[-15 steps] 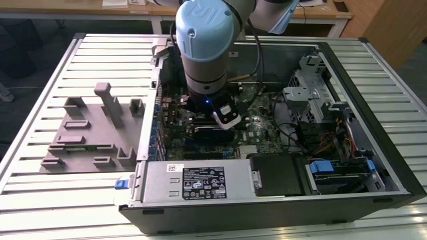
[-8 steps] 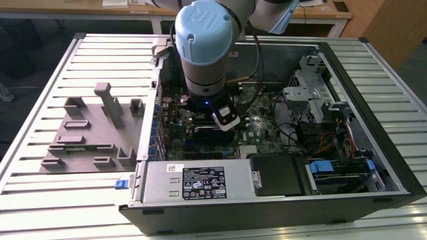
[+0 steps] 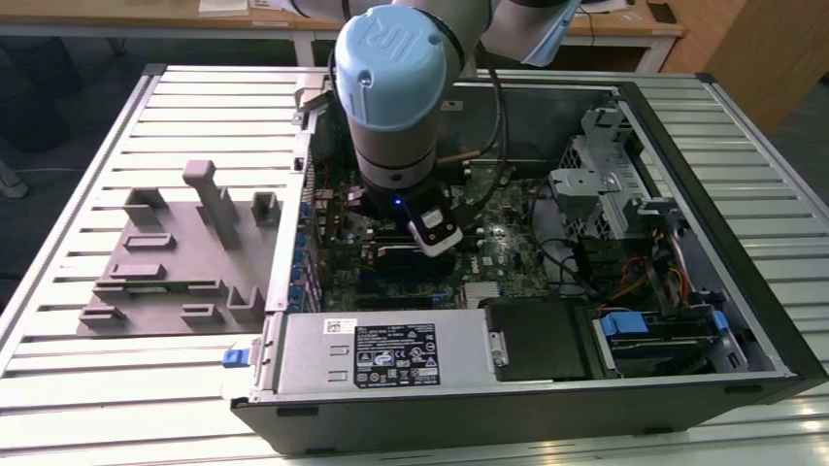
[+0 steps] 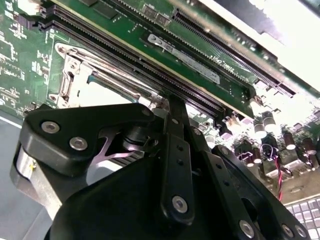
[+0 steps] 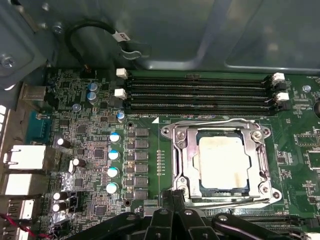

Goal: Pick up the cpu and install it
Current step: 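Install the second cpu locking lever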

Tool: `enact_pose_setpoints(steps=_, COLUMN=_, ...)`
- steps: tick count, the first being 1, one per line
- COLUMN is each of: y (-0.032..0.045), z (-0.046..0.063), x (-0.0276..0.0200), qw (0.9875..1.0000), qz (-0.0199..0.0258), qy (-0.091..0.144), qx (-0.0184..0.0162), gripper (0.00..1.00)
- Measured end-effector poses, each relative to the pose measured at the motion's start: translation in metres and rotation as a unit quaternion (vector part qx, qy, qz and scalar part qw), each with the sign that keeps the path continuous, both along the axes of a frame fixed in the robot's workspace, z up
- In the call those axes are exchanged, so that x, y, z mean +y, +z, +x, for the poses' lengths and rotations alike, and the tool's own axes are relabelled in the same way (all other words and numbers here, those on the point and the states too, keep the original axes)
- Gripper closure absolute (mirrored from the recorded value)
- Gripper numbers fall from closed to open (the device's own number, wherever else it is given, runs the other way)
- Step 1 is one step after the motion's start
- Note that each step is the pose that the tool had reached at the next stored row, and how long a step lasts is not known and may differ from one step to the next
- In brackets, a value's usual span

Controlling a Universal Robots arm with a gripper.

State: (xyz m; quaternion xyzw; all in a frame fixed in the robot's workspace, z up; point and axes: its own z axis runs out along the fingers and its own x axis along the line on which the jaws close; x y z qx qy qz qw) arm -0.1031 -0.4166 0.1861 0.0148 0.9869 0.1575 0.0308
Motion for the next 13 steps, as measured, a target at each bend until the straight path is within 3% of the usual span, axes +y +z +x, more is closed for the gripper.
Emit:
enact_pose_setpoints(steps=6, y=0.0154, z=0.000, x=0.0002, qw=1.0000, qz=-0.0020, qy=0.000, qx=-0.0003, gripper=0.89)
enact_pose_setpoints(steps=13, y=0.0342, z=0.000, x=0.0008, qw=1.0000, qz=-0.0081, qy=-0.001, qx=-0.0012, gripper=0.89)
